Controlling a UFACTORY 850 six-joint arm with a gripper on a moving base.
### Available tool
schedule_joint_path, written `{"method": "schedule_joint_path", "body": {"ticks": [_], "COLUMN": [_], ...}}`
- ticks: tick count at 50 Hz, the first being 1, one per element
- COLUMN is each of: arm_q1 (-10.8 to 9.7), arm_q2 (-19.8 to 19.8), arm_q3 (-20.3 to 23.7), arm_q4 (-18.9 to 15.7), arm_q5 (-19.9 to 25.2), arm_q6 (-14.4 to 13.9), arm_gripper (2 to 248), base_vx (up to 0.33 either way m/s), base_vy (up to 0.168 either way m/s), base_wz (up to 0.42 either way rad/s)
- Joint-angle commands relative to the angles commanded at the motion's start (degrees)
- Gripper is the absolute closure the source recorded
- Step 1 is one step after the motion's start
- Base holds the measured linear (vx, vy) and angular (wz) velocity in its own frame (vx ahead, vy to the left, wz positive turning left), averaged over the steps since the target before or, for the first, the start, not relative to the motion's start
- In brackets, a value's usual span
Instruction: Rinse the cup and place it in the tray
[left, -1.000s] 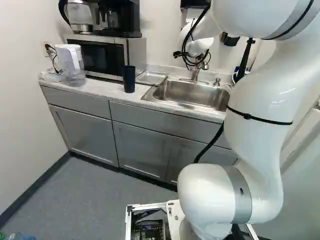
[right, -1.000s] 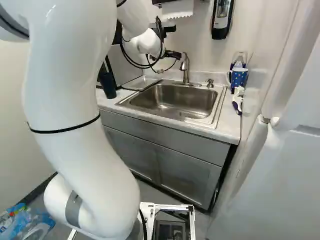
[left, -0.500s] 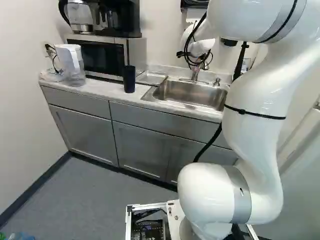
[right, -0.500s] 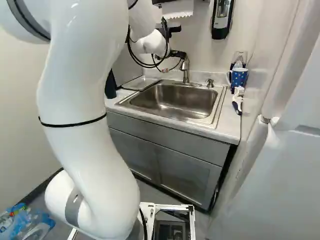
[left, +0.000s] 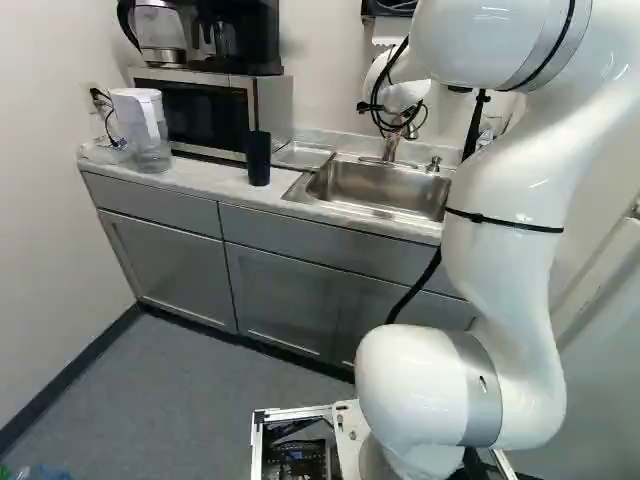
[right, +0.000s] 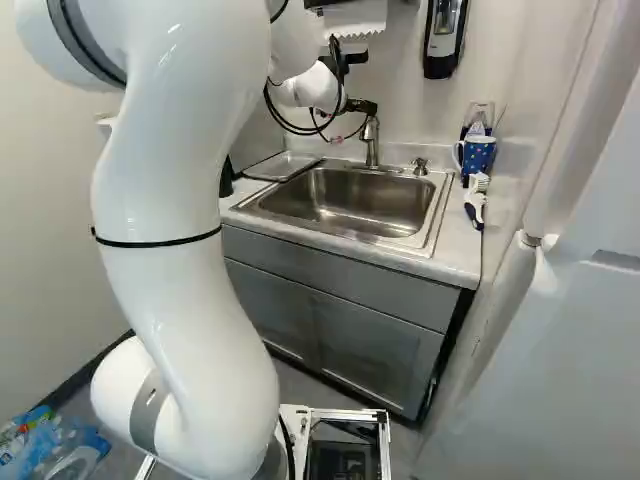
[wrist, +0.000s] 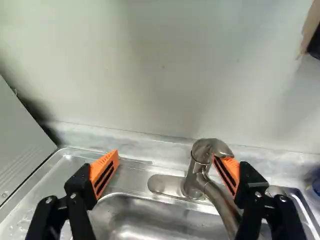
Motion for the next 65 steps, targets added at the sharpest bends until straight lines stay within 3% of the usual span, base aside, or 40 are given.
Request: {"method": "schedule_joint_path", "body": {"ticks": [39,65], "arm_q1": [-0.15,1.26], "arm_q2": [-0.32,1.41], "arm_q3": [-0.37,1.63], "arm_q4": [0.00,0.00], "arm_q5": [7.46,7.54], "arm_q6": [0.00,0.00], "arm_gripper": [3,3], "base_vx": [0.000,0.000], "base_vy": [0.000,0.000], "base_wz": [0.000,0.000]}}
